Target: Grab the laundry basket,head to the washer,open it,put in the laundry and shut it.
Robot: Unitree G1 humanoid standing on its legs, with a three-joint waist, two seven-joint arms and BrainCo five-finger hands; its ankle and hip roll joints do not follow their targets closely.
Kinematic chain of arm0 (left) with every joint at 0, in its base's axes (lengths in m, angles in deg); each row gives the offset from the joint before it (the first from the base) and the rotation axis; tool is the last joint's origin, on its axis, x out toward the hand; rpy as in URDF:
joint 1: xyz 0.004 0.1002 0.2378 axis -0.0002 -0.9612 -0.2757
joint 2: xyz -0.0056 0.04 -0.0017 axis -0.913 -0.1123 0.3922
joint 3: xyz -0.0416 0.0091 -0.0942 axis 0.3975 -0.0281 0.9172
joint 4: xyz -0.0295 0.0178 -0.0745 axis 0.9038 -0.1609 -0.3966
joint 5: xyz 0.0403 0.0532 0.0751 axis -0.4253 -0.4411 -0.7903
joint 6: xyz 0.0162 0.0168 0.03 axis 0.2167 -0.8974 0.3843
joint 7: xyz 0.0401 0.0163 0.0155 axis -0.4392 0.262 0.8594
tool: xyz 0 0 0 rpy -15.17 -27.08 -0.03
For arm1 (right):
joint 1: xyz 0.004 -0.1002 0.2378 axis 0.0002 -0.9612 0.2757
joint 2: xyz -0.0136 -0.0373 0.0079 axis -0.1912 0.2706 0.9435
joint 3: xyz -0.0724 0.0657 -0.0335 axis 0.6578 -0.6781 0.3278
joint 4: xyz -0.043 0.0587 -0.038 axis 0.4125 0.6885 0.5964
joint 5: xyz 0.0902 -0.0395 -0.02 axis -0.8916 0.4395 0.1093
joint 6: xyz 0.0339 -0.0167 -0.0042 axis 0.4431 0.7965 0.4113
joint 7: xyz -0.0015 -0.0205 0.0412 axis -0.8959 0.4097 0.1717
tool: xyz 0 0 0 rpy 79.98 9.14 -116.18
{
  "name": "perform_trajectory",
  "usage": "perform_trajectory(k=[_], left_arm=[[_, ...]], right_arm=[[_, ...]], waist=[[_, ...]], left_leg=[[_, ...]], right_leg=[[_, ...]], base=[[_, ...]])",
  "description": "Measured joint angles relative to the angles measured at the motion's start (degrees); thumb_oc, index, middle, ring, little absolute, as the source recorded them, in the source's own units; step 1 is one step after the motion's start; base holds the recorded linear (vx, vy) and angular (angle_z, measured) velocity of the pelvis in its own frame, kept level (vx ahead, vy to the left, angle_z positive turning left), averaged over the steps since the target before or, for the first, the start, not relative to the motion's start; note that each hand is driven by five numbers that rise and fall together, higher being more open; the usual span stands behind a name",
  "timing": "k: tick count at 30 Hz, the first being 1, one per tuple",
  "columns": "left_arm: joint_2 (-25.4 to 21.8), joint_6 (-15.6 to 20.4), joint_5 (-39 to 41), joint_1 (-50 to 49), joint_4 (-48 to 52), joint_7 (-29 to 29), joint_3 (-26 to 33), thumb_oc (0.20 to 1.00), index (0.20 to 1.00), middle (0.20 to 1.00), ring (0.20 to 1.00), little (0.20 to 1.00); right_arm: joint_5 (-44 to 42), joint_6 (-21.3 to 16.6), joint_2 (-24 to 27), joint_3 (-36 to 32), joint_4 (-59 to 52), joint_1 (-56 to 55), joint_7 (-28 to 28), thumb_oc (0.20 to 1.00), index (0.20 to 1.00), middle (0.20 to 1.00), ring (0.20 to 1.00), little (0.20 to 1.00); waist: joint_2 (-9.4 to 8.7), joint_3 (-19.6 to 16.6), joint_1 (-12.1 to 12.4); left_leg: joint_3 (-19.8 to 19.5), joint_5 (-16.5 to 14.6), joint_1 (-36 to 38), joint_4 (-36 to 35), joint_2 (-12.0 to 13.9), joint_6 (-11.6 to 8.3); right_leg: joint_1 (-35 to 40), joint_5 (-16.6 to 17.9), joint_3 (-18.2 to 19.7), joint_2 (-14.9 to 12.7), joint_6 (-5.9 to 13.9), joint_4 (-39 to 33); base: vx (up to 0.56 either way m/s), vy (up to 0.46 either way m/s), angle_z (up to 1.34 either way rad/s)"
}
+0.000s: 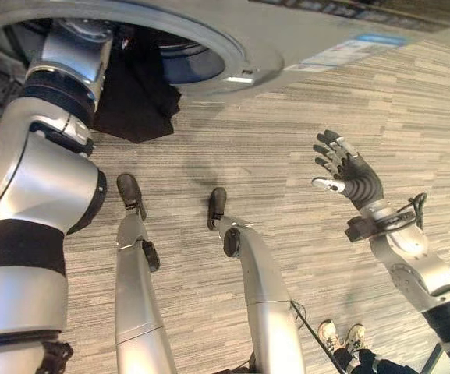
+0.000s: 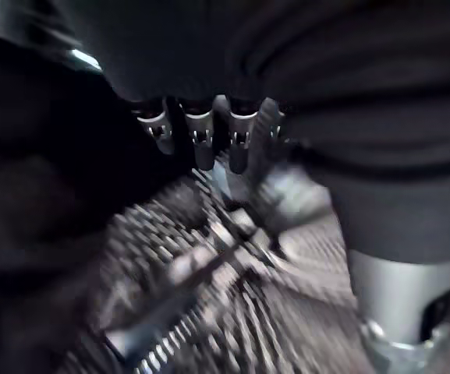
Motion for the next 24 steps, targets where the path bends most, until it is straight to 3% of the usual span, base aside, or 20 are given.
perform_trajectory(k=[4,8,11,13,16,19,21,24], left_arm=[[1.4,0.0,-5.7,0.4,4.1,3.0,0.2,1.000,1.000,1.000,1.000,1.000],[3.4,-0.2,-8.8,-2.3,11.1,9.3,5.7,1.000,1.000,1.000,1.000,1.000],[-0.2,-1.0,-13.9,-13.6,31.5,13.8,8.8,1.000,1.000,1.000,1.000,1.000],[-1.4,-2.0,-19.7,-23.9,39.7,14.9,15.4,1.000,1.000,1.000,1.000,1.000],[-3.1,-1.8,-17.2,-30.4,45.4,14.4,20.5,1.000,1.000,1.000,1.000,1.000],[-9.5,1.5,-9.8,-35.9,51.8,9.2,19.9,1.000,1.000,1.000,1.000,1.000],[-11.1,1.9,-7.5,-39.5,53.5,6.7,19.4,1.000,1.000,1.000,1.000,1.000],[-15.9,4.1,-5.3,-51.9,61.8,2.7,20.6,1.000,1.000,1.000,1.000,1.000]], right_arm=[[0.0,0.4,-0.1,0.7,-0.4,-1.1,1.0,1.000,1.000,1.000,1.000,1.000],[0.5,0.1,-0.1,3.5,-0.6,-1.2,2.7,1.000,1.000,1.000,1.000,1.000],[0.8,-0.3,-1.4,3.1,1.2,-2.9,2.7,1.000,1.000,1.000,1.000,1.000],[1.9,-0.2,-2.7,2.8,2.0,-3.9,2.7,1.000,1.000,1.000,1.000,1.000],[2.8,0.5,-4.4,0.9,2.0,-5.7,2.7,1.000,1.000,1.000,1.000,1.000],[3.2,1.4,-5.0,1.0,3.0,-6.4,3.9,1.000,1.000,1.000,1.000,1.000],[4.2,2.3,-5.1,1.1,4.3,-7.2,3.9,1.000,1.000,1.000,1.000,1.000],[6.3,3.2,-6.3,0.2,7.8,-8.4,3.9,1.000,1.000,1.000,1.000,1.000]], waist=[[0.03,0.0,-0.1],[0.16,0.1,1.1],[0.30,0.2,3.4],[0.34,0.2,4.9],[0.36,0.2,6.1],[0.70,0.2,6.3],[1.38,0.2,7.5],[2.50,0.3,8.1]], left_leg=[[-0.8,0.6,-0.1,0.1,0.3,-0.81],[-1.6,0.8,0.0,0.0,0.2,-1.02],[-2.5,0.8,1.4,0.0,-0.7,-1.17],[-2.3,0.7,3.0,-0.8,-0.9,-1.08],[-2.4,0.7,3.4,-0.9,-0.9,-1.09],[-2.6,1.0,4.3,-1.1,-0.8,-1.53],[-2.8,1.1,5.3,-1.3,-0.9,-1.69],[-2.8,1.0,7.7,-1.9,-1.0,-1.69]], right_leg=[[0.2,0.0,-0.8,0.3,-0.28,0.3],[0.7,-0.2,-1.6,0.3,-0.58,0.4],[2.0,-2.0,-2.2,-0.7,-1.09,2.0],[2.9,-2.6,-1.8,-0.9,-1.11,2.1],[3.1,-3.0,-1.9,-1.0,-1.30,2.8],[4.3,-3.1,-2.6,-1.3,-1.49,2.8],[5.6,-3.2,-2.9,-1.3,-1.59,2.3],[8.3,-3.3,-3.2,-1.4,-1.50,1.2]], base=[[-0.01,0.005,-0.01],[-0.02,0.007,0.07],[-0.04,0.045,0.21],[-0.05,0.052,0.09],[-0.03,0.019,0.04],[-0.01,0.018,0.01],[-0.02,0.048,0.03],[0.00,0.043,0.03]])
